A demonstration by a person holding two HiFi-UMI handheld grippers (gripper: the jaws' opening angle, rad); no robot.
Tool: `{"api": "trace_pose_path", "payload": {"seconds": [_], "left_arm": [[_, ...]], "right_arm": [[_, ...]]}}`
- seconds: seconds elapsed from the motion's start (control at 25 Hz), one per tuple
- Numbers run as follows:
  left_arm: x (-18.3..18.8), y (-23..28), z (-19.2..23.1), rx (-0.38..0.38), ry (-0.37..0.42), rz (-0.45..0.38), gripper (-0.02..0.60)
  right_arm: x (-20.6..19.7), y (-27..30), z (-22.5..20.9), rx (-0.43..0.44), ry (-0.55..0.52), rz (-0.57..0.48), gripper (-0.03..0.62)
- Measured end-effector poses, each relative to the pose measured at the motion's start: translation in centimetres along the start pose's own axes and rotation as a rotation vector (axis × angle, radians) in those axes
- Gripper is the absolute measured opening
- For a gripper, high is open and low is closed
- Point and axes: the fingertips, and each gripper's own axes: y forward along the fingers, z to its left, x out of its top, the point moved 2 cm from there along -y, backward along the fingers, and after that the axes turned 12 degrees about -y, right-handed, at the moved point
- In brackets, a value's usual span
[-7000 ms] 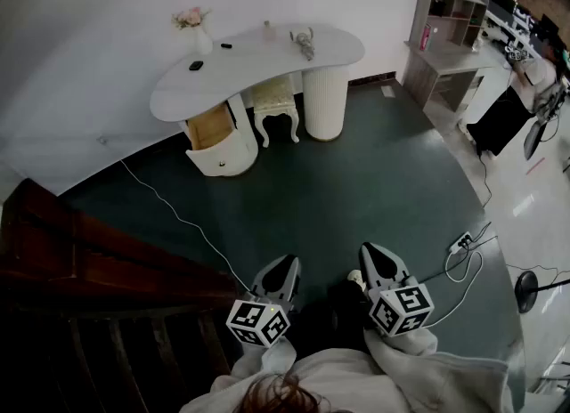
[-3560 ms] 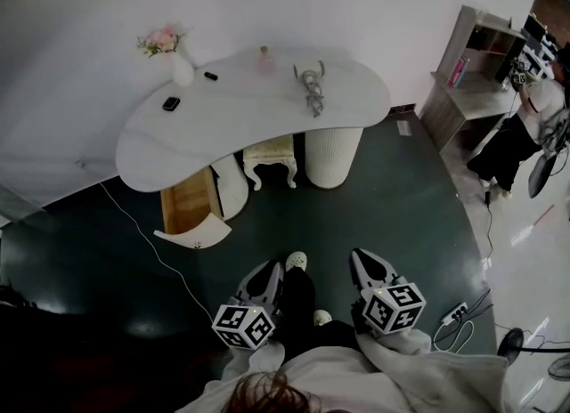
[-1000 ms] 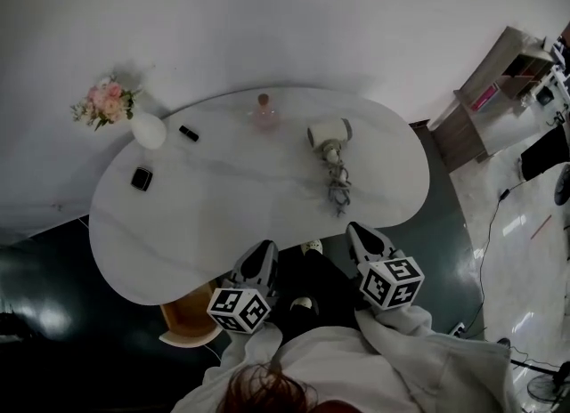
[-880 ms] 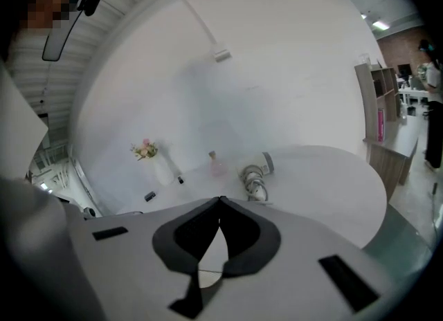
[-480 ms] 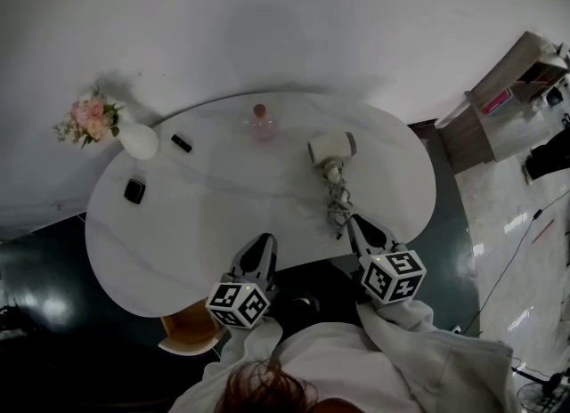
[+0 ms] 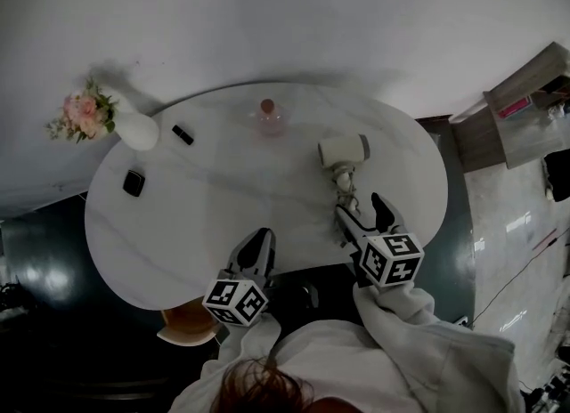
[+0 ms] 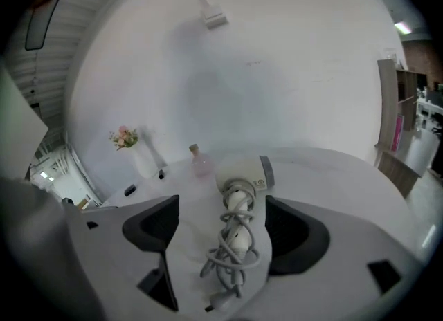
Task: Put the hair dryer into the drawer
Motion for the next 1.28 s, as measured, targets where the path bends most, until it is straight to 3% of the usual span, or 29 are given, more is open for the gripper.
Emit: {"api": "trace_pose_path", "payload": {"seconds": [0.36,0.92,1.2,1.28], "left_arm": [[0.3,2.1,2.0,0.087,-0.015,0.031,0.038],[-0.1,5.3,4.3,0.155,-0.06,0.06,0.037],[-0.5,5.7,4.5,0.162,-0.074,0.056,0.037],[-0.6,5.8,4.5,0.165,-0.078,0.051,0.037]], "right_arm": [[-0.6,5.7,-0.8,0.041,-0.007,0.111,0.482],[-2.8,9.9,-0.8,0.065,-0.047,0.234,0.486],[-3.3,9.8,-1.0,0.034,-0.077,0.234,0.433],[-3.3,9.8,-1.6,0.004,-0.079,0.228,0.391]]}}
